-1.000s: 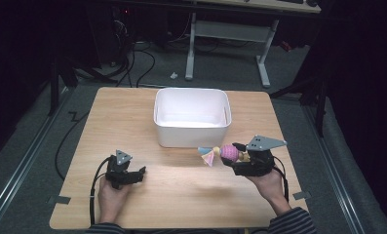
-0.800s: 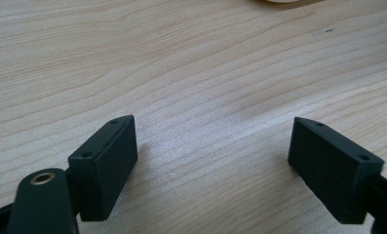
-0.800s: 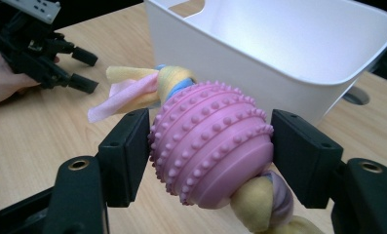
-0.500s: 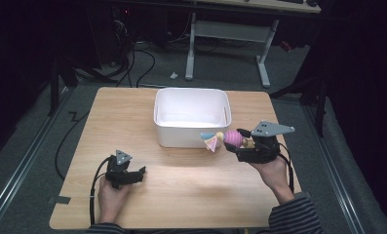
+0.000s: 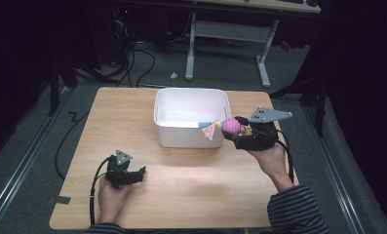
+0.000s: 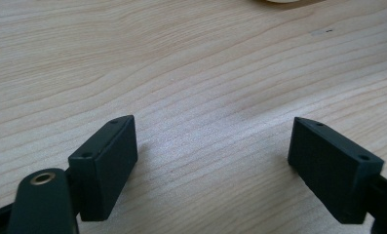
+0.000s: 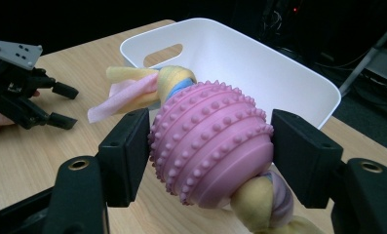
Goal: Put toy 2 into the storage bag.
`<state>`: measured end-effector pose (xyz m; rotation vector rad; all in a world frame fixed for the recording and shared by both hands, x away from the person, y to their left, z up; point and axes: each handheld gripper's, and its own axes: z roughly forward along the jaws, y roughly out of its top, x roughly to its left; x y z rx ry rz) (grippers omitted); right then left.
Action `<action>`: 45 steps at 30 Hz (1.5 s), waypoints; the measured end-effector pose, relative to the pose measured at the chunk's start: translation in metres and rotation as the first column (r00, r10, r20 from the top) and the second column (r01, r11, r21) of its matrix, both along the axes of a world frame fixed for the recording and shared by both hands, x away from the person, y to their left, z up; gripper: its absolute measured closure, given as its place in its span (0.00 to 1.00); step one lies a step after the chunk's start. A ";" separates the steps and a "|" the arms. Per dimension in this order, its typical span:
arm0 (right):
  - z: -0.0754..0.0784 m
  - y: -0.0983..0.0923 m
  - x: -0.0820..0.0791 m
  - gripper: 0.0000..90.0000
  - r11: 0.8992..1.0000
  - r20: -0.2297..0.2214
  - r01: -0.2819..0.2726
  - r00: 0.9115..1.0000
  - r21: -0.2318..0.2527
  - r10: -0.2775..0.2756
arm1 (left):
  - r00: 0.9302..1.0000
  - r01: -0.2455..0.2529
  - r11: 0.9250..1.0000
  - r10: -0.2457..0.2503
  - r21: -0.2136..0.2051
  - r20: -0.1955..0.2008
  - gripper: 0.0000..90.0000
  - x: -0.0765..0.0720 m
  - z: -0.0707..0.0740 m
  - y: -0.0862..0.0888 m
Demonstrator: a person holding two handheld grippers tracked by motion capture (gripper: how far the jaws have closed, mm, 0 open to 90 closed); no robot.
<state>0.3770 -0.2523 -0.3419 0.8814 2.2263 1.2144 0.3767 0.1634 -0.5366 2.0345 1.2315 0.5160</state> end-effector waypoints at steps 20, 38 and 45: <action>0.009 0.022 0.047 0.37 0.998 -0.038 0.031 0.999 -0.047 -0.033 | 1.000 0.004 1.000 -0.004 0.002 0.000 0.21 0.000 0.000 0.000; -0.005 0.023 0.083 0.37 0.989 -0.123 0.108 0.985 -0.104 -0.120 | 1.000 0.004 1.000 -0.004 -0.001 0.000 0.21 0.000 0.000 0.000; -0.013 0.025 0.090 0.37 0.984 -0.154 0.117 0.979 -0.131 -0.137 | 1.000 0.005 1.000 -0.005 0.000 0.000 0.21 0.000 0.000 0.000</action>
